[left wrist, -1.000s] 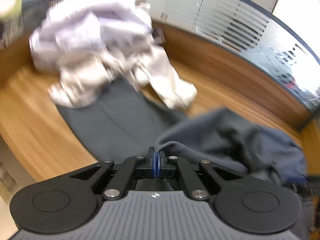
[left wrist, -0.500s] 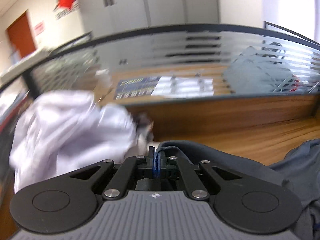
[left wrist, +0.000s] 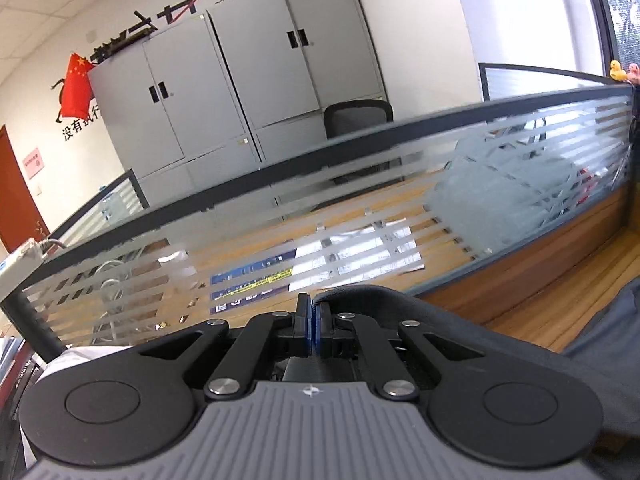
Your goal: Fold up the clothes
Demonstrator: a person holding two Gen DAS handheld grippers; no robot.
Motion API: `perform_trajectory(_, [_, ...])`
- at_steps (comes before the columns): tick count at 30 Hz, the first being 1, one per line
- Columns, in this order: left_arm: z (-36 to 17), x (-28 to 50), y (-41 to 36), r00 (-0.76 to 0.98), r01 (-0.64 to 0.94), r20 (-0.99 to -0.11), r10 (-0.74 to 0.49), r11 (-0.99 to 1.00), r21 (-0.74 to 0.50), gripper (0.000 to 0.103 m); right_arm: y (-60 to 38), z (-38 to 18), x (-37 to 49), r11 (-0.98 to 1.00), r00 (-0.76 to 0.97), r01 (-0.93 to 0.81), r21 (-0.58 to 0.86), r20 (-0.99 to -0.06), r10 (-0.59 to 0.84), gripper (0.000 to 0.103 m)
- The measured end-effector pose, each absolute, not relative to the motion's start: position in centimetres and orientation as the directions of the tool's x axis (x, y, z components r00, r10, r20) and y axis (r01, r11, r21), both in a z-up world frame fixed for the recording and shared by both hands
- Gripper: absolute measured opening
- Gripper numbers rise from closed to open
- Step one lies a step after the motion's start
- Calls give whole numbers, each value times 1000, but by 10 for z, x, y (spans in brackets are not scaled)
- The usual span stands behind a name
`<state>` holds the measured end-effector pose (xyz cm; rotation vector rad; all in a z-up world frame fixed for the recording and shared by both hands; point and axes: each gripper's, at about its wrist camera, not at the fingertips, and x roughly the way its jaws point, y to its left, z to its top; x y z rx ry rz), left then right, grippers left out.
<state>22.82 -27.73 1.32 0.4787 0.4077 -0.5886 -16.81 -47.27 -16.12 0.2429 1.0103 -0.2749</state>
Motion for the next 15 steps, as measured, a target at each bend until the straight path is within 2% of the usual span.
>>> perform_trajectory(2, [1,228,-269,746,618,-514,-424,728,297,1,-488,-143,-193,915,493,402,41,-852,-178,4])
perform_trajectory(5, [-25,217,-246,688,636,-584,-430,746,199,1,-507,-121,-225,882,455,470,-24,-850,-265,4])
perform_trajectory(7, [-49,199,-233,662,642,-627,-410,741,194,1,-513,-117,-236,871,415,485,-76,-857,-306,4])
perform_trajectory(12, [-105,153,-196,594,655,-727,-344,731,190,2,-511,-136,-243,878,319,462,-128,-899,-299,5])
perform_trajectory(15, [-127,133,-175,572,659,-758,-312,726,198,4,-500,-137,-235,902,337,419,-102,-905,-259,17])
